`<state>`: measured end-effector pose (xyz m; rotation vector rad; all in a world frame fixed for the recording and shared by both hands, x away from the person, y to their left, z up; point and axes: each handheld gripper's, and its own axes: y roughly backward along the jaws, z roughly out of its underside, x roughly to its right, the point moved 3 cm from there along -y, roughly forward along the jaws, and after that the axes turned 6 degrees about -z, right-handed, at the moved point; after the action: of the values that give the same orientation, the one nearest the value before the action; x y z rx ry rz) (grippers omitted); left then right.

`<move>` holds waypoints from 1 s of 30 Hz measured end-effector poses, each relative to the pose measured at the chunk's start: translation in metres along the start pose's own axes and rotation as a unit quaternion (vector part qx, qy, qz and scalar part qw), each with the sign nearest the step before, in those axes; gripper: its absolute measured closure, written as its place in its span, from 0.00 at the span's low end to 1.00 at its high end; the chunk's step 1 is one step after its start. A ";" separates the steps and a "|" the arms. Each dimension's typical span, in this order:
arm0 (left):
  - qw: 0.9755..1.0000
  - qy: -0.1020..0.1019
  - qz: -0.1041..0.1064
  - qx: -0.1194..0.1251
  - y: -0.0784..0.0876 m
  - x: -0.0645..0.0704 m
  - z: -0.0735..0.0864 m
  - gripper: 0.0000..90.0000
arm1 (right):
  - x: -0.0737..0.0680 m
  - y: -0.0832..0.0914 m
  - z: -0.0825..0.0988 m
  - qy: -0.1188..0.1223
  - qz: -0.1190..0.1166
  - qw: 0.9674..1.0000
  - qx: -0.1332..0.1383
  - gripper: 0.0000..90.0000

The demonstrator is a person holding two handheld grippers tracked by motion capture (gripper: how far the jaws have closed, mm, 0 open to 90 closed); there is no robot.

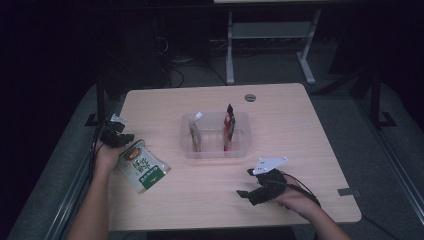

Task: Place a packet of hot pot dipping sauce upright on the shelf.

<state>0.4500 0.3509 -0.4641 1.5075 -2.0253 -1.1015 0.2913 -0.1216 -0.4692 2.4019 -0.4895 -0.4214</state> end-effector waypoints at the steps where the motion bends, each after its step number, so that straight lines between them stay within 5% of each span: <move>1: 1.000 -0.004 -0.001 -0.006 -0.002 0.000 0.000 1.00 | 0.000 0.000 0.000 0.000 0.000 1.000 0.000 0.19; 10: 1.000 -0.003 0.017 -0.021 -0.009 0.001 0.009 1.00 | 0.002 0.000 0.001 -0.001 0.002 1.000 0.002 0.19; 20: 0.998 -0.007 0.051 -0.041 0.007 0.003 0.025 1.00 | 0.002 0.002 0.000 -0.007 0.004 1.000 0.005 0.19; 30: 0.994 -0.028 0.093 -0.053 0.035 0.030 0.050 1.00 | 0.002 0.004 -0.001 -0.006 0.006 1.000 0.008 0.19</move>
<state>0.3830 0.3455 -0.4727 1.2211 -2.0624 -1.1666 0.2924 -0.1246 -0.4662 2.4115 -0.5127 -0.4277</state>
